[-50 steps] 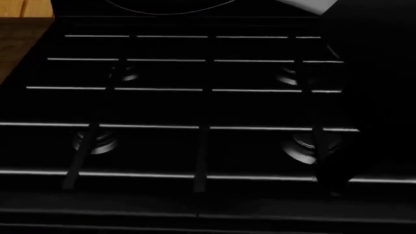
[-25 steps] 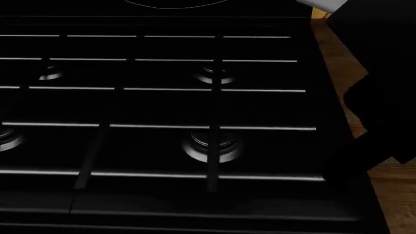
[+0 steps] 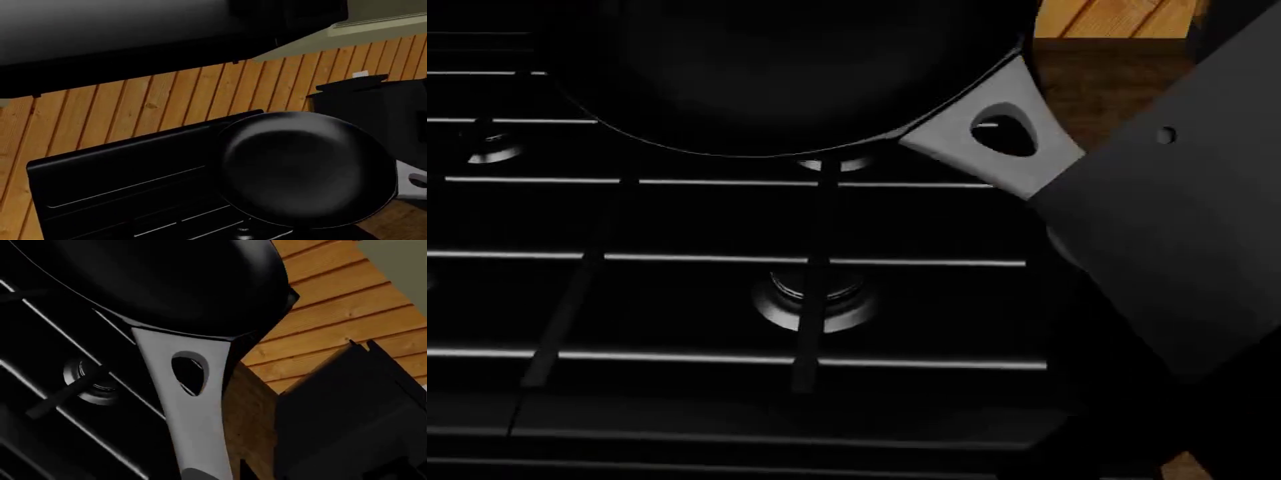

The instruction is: Pick up the pan and dump the vegetables in it onto the plate. Then return the pan to the stove.

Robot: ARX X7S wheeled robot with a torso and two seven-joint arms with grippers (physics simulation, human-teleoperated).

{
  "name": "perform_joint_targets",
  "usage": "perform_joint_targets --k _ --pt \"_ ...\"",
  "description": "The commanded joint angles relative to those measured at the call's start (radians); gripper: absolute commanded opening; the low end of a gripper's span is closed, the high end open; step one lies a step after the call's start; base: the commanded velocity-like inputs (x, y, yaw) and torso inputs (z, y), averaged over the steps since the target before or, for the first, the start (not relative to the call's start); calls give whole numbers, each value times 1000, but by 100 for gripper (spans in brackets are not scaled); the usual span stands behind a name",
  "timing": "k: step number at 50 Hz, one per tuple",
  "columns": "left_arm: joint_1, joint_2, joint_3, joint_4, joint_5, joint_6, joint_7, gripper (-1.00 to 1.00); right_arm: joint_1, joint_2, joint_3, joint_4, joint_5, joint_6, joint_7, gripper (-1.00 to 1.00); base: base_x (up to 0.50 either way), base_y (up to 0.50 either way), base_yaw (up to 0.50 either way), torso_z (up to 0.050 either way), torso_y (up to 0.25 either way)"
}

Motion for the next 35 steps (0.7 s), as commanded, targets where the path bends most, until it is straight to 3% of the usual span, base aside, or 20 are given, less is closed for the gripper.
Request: perform_joint_targets --k 1,23,35 --pt "0 -2 2 2 9 0 -3 100 -63 61 75 -29 -109 -62 -144 -100 0 0 0 0 0" --pt "21 -12 -5 8 18 6 8 100 -94 122 42 -19 -68 -47 -101 -100 0 0 0 0 3" --pt "30 -20 -11 10 20 10 13 100 -204 136 15 -57 -110 -97 -147 -100 0 0 0 1 3"
